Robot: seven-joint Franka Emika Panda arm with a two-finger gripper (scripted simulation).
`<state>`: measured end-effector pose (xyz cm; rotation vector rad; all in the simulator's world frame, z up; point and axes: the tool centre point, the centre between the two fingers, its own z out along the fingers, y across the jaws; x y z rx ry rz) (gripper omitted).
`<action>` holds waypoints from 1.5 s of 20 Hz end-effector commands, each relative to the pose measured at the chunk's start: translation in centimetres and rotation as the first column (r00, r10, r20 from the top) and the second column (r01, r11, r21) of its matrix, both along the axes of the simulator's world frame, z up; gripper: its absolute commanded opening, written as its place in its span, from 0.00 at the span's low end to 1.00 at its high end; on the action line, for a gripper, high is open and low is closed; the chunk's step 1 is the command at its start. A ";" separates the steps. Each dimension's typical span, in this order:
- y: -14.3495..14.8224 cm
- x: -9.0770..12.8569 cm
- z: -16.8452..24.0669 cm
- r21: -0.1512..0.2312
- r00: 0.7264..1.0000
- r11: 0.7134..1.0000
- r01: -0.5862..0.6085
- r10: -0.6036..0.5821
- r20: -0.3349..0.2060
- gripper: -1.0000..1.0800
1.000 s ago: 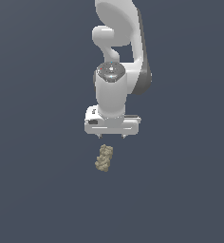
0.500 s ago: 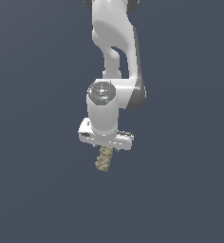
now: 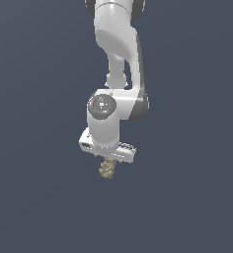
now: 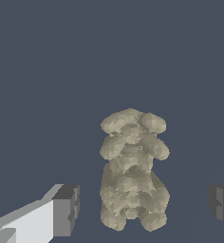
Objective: Pick up the object and move it to a goal position.
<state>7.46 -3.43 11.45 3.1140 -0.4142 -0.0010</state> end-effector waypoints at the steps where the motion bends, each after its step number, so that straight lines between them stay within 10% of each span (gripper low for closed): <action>1: 0.0 0.0 0.0 0.000 1.000 1.000 0.000 0.000 0.000 0.96; 18: 0.0 0.1 -5.0 0.000 1.000 1.000 0.004 -0.004 0.001 0.96; 19: 0.0 0.1 -5.0 0.000 1.000 1.000 0.004 -0.004 0.001 0.00; 30: 0.0 0.1 -5.0 0.000 1.000 1.000 0.004 -0.004 0.001 0.00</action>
